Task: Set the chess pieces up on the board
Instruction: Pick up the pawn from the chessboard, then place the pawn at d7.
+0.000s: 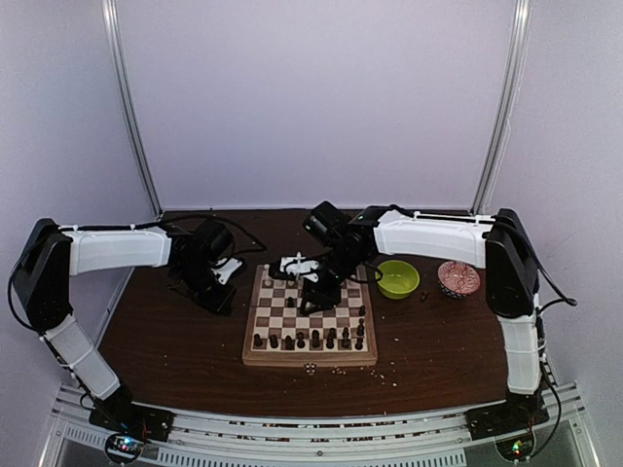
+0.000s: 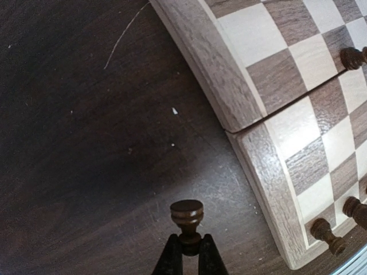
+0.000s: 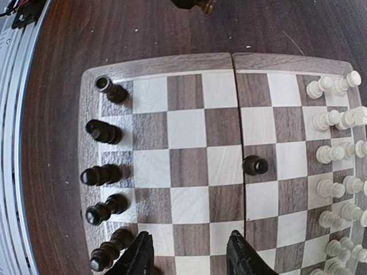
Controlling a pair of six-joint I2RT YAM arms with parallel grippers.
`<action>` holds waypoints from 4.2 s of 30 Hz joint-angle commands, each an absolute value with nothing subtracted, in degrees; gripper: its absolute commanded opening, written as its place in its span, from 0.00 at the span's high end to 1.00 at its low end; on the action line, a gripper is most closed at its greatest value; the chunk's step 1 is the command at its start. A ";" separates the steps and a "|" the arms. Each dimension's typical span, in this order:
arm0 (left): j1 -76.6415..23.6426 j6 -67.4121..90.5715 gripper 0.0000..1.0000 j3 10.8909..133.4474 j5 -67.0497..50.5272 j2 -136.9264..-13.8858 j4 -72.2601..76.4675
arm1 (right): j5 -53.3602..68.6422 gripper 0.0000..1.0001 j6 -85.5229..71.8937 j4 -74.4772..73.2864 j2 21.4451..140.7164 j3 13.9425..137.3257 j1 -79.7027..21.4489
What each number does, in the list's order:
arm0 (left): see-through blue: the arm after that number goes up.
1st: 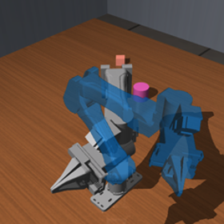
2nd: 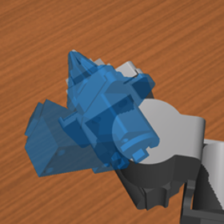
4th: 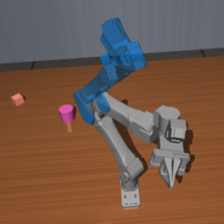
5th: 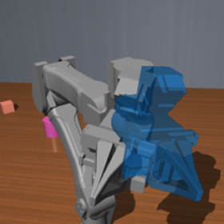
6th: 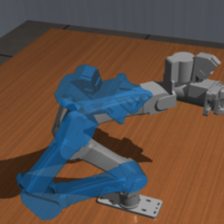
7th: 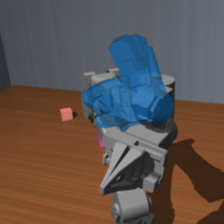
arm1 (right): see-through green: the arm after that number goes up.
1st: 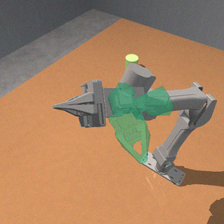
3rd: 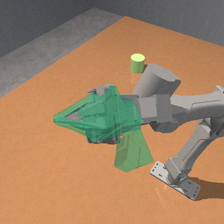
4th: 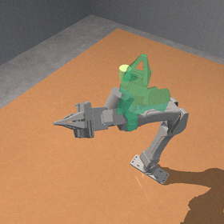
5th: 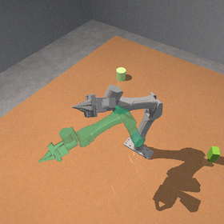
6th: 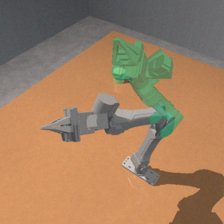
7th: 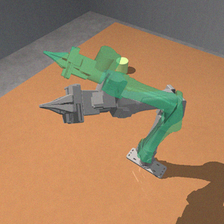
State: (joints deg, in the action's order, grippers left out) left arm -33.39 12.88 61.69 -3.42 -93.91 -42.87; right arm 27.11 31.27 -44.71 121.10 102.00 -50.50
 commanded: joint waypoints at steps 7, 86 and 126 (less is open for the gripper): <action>-31.57 12.04 0.93 62.55 -4.38 -96.10 -39.12 | 22.17 0.56 29.16 -46.67 125.86 111.78 -51.36; -30.76 11.70 0.92 60.82 -6.51 -93.87 -38.06 | 24.28 0.86 30.47 -47.20 119.35 94.17 -52.48; -30.94 7.13 0.89 71.20 -23.49 -96.30 -41.01 | 22.95 0.64 36.70 -47.14 108.94 97.37 -47.78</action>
